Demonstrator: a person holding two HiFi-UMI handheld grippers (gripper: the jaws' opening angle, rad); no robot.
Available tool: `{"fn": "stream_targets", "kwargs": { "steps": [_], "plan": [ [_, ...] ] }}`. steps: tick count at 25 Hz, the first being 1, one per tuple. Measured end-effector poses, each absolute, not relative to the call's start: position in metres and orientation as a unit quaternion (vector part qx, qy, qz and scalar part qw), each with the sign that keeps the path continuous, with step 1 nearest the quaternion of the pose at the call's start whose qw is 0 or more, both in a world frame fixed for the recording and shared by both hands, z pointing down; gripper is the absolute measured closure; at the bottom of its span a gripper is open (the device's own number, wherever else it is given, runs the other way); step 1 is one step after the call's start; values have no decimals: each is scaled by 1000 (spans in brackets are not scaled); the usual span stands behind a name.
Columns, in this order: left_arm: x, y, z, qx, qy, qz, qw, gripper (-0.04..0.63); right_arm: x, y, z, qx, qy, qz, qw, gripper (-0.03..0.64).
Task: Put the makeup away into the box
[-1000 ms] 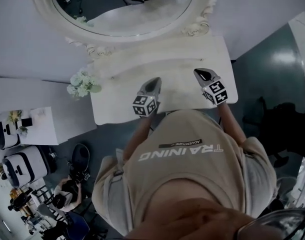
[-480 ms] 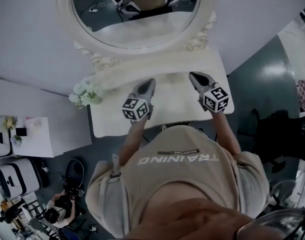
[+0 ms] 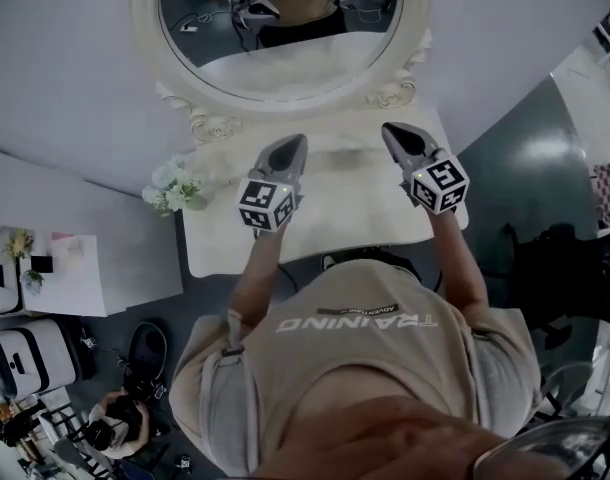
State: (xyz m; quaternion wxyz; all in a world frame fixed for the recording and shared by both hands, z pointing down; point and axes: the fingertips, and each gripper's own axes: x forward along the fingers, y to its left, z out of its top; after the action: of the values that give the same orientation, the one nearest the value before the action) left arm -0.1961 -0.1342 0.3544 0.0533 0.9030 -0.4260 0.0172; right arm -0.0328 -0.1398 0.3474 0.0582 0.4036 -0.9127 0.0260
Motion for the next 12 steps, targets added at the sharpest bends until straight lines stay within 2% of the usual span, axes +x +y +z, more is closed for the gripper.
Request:
{"fn": "stream_targets", "kwargs": {
  "steps": [12],
  "plan": [
    [-188,-140,297,887,-461,6,8,588,-22,-151,306,420,-906,-10,46,612]
  ]
}}
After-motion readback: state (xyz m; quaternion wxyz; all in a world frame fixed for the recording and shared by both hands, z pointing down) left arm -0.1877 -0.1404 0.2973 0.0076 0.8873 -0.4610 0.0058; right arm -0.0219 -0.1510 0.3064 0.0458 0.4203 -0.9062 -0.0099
